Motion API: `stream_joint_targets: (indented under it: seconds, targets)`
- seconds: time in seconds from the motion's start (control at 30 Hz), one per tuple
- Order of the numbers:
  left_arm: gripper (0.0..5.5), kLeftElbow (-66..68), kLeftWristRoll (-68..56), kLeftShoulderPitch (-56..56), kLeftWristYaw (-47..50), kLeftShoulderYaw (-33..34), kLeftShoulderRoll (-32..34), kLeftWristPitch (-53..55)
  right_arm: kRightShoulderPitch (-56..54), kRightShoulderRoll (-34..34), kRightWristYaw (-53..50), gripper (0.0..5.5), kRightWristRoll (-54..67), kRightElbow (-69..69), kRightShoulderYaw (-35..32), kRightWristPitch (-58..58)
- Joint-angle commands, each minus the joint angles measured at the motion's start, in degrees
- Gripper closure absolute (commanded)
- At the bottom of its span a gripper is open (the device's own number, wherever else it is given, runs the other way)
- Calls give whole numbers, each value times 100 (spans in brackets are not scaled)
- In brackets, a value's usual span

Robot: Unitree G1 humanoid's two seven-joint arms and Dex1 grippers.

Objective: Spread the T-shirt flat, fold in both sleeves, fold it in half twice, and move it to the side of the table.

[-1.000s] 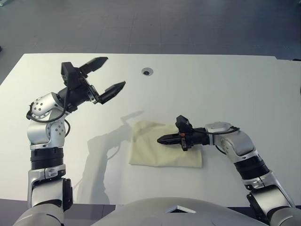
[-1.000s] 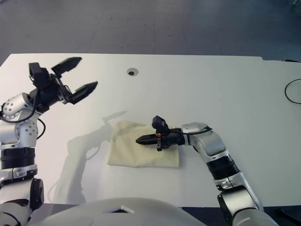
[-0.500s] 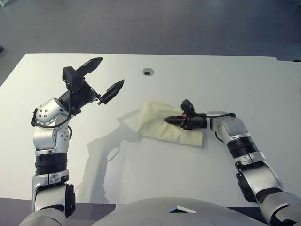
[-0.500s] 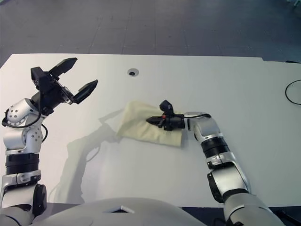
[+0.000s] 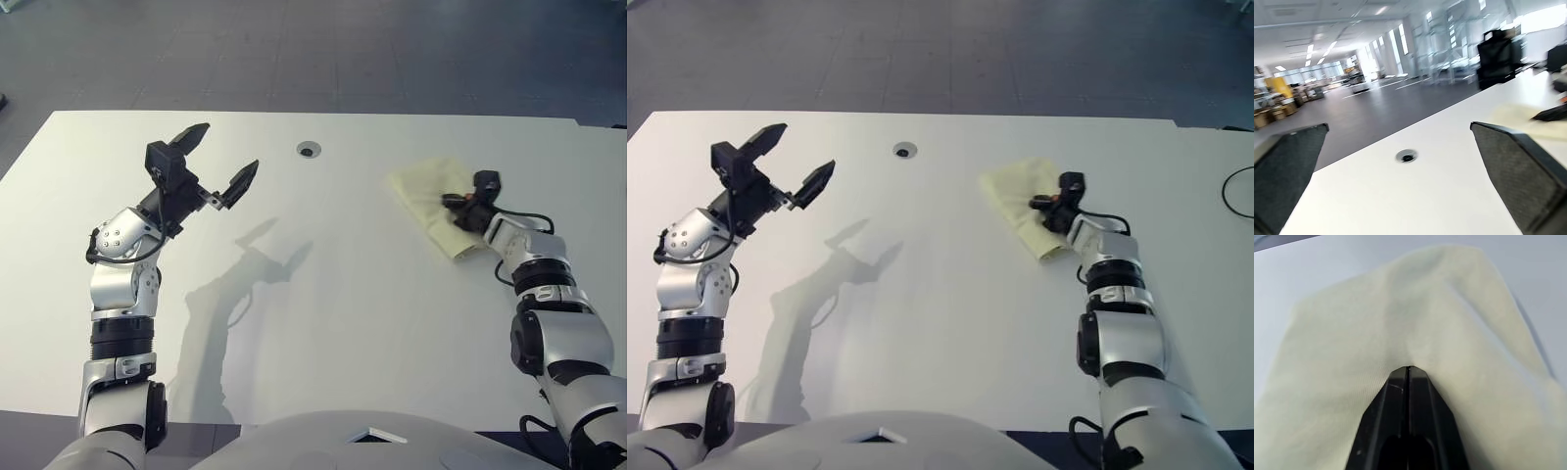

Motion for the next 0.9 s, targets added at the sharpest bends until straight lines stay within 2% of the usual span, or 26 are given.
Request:
stream_joint_targets:
  seconds: [0.03, 0.2, 0.43, 0.5, 0.73, 0.9]
  targets:
    - [12, 34, 339, 152, 504, -76, -174, -9, 512, 170, -811, 550, -241, 660, -219, 144]
    - [12, -122, 473, 274, 881, -144, -301, 69, 499, 213, -1221, 550, -339, 690, -416, -193]
    - [12, -403, 601, 391, 1111, -256, -375, -37, 490, 185, -905, 550, -487, -73, -382, -451]
    - [12, -549, 684, 449, 1240, -264, -407, -64, 588, 140, -894, 550, -391, -716, -500, -395]
    - [12, -1238, 668, 616, 1470, -373, -567, 110, 1466, 138, -1125, 550, -248, -4300, -833, -112]
    - [12, -1482, 924, 664, 1895, -394, -749, 126, 2032, 412, -1120, 550, -316, -6143, -598, -89]
